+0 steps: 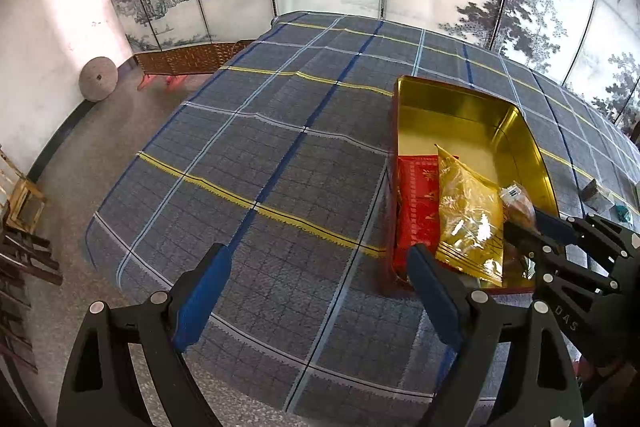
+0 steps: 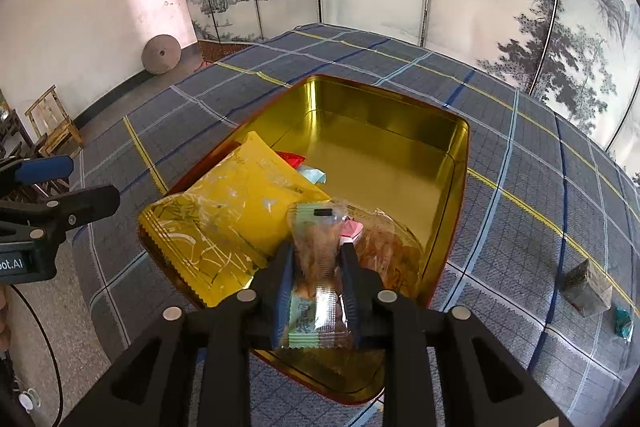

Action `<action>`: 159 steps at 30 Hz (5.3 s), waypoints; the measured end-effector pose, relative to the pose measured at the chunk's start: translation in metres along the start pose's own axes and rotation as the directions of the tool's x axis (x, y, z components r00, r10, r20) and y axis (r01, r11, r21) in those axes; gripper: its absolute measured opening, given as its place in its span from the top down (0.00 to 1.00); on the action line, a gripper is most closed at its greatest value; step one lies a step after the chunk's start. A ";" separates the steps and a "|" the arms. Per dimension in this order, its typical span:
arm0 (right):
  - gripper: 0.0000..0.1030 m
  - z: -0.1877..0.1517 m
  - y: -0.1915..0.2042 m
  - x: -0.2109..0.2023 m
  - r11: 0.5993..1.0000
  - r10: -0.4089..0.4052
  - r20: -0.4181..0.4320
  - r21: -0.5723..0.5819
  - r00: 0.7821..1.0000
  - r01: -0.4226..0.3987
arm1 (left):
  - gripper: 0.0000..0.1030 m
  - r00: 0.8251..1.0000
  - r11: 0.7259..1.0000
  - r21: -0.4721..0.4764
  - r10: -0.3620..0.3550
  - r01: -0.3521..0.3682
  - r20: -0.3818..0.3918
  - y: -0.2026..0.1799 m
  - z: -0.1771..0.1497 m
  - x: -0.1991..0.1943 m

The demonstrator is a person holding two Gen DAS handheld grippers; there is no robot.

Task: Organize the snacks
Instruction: 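Carry the clear cookie bag into the gold tin and open the right tool, then grasp the blue wrapped candy with the right tool, then grasp the clear-wrapped grey cake with the left tool while the right tool holds the blue candy, then carry the grey cake into the gold tin and open the left tool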

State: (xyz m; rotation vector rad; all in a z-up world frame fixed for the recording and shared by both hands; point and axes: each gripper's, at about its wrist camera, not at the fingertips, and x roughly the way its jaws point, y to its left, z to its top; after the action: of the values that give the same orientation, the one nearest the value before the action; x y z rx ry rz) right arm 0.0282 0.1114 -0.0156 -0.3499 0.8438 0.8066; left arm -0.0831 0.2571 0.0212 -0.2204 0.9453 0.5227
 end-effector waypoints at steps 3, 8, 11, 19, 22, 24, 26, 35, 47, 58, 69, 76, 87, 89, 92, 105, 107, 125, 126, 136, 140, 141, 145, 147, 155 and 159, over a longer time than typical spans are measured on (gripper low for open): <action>0.58 0.000 -0.001 -0.003 1.000 -0.005 0.006 0.007 1.000 0.005 | 0.15 1.000 1.000 -0.003 -0.003 0.003 -0.001 -0.001 -0.002 -0.001; 0.53 0.000 -0.001 -0.009 1.000 -0.003 0.014 0.000 1.000 0.003 | 0.15 1.000 1.000 -0.001 -0.003 0.003 -0.001 -0.003 -0.004 -0.002; 0.51 0.000 -0.003 -0.011 1.000 -0.003 0.017 0.009 1.000 0.003 | 0.15 1.000 1.000 0.004 -0.008 0.008 0.003 -0.006 -0.005 -0.005; 0.51 -0.001 -0.022 -0.033 0.999 -0.009 0.061 0.047 0.998 0.006 | 0.15 1.000 1.000 0.020 -0.019 0.019 0.010 -0.020 -0.002 -0.010; 0.51 -0.004 -0.038 -0.043 0.997 -0.035 0.079 0.071 0.996 0.029 | 0.15 0.999 0.999 0.035 -0.031 0.031 0.010 -0.029 -0.001 -0.010; 0.51 -0.009 -0.054 -0.051 0.994 -0.068 0.090 0.092 0.994 0.060 | 0.15 0.999 0.998 0.047 -0.038 0.038 0.009 -0.037 0.000 -0.010; 0.50 -0.013 -0.073 -0.058 0.989 -0.103 0.092 0.119 0.990 0.092 | 0.15 0.999 0.997 0.061 -0.048 0.047 0.008 -0.045 0.001 -0.010; 0.50 -0.050 -0.191 -0.084 0.912 -0.320 0.040 0.284 0.946 0.296 | 0.15 0.996 0.987 0.134 -0.085 0.084 0.005 -0.089 0.008 -0.011; 0.50 -0.086 -0.311 -0.077 0.818 -0.413 -0.064 0.413 0.909 0.401 | 0.15 0.991 0.963 0.233 -0.137 0.136 -0.014 -0.166 0.015 -0.005; 0.55 -0.108 -0.332 -0.059 0.829 -0.351 -0.074 0.440 0.934 0.346 | 0.15 0.976 0.925 0.318 -0.218 0.208 -0.002 -0.258 0.017 0.010; 0.68 -0.126 -0.330 -0.061 0.847 -0.326 -0.050 0.428 0.944 0.316 | 0.15 0.960 0.882 0.391 -0.278 0.263 -0.019 -0.319 0.010 0.028; 0.69 -0.149 -0.341 -0.079 0.817 -0.369 -0.061 0.455 0.928 0.355 | 0.09 0.947 0.858 0.415 -0.321 0.303 -0.029 -0.345 0.007 0.031; 0.69 -0.147 -0.343 -0.077 0.813 -0.389 -0.078 0.441 0.918 0.381 | 0.03 0.938 0.842 0.433 -0.344 0.323 -0.031 -0.378 0.006 0.043; 0.69 -0.147 -0.343 -0.077 0.813 -0.388 -0.078 0.441 0.918 0.381 | 0.03 0.939 0.842 0.435 -0.343 0.320 -0.027 -0.381 0.005 0.046; 0.68 -0.147 -0.343 -0.077 0.814 -0.386 -0.077 0.441 0.919 0.379 | 0.03 0.941 0.842 0.438 -0.336 0.316 -0.032 -0.384 0.005 0.050; 0.67 -0.147 -0.342 -0.076 0.814 -0.388 -0.079 0.438 0.918 0.382 | 0.03 0.942 0.853 0.408 -0.331 0.324 -0.056 -0.391 0.017 0.069; 0.67 -0.147 -0.342 -0.076 0.814 -0.389 -0.079 0.438 0.918 0.382 | 0.03 0.940 0.857 0.394 -0.337 0.331 -0.057 -0.391 0.019 0.071; 0.67 -0.146 -0.342 -0.075 0.814 -0.391 -0.081 0.436 0.917 0.385 | 0.46 0.932 0.857 0.369 -0.349 0.361 -0.101 -0.381 0.015 0.072; 0.67 -0.146 -0.341 -0.075 0.813 -0.393 -0.082 0.433 0.916 0.388 | 0.46 0.931 0.856 0.367 -0.351 0.363 -0.100 -0.379 0.015 0.070; 0.67 -0.144 -0.340 -0.074 0.813 -0.400 -0.087 0.426 0.912 0.397 | 0.46 0.941 0.865 0.374 -0.328 0.336 -0.087 -0.361 0.011 0.051; 0.67 -0.144 -0.339 -0.074 0.813 -0.403 -0.088 0.423 0.911 0.401 | 0.46 0.941 0.866 0.373 -0.329 0.333 -0.076 -0.353 0.009 0.042; 0.67 -0.145 -0.338 -0.075 0.813 -0.404 -0.088 0.422 0.910 0.402 | 0.46 0.942 0.867 0.373 -0.327 0.330 -0.072 -0.351 0.009 0.039; 0.67 -0.144 -0.337 -0.074 0.812 -0.405 -0.089 0.421 0.910 0.403 | 0.46 0.948 0.875 0.369 -0.315 0.313 -0.057 -0.342 0.011 0.029; 0.67 -0.144 -0.337 -0.074 0.812 -0.406 -0.089 0.421 0.910 0.404 | 0.46 0.952 0.881 0.366 -0.302 0.300 -0.054 -0.337 0.013 0.025; 0.67 -0.144 -0.337 -0.074 0.812 -0.406 -0.090 0.421 0.909 0.404 | 0.46 0.961 0.897 0.358 -0.276 0.257 0.000 -0.297 0.023 0.004; 0.67 -0.144 -0.337 -0.074 0.812 -0.407 -0.090 0.420 0.909 0.405 | 0.46 0.965 0.914 0.329 -0.261 0.238 0.026 -0.273 0.035 -0.001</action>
State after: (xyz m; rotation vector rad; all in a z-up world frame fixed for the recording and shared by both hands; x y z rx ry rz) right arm 0.1759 -0.2289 -0.0598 -0.1230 0.8777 0.2046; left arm 0.0824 0.0378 0.0305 -0.0243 0.9044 0.1328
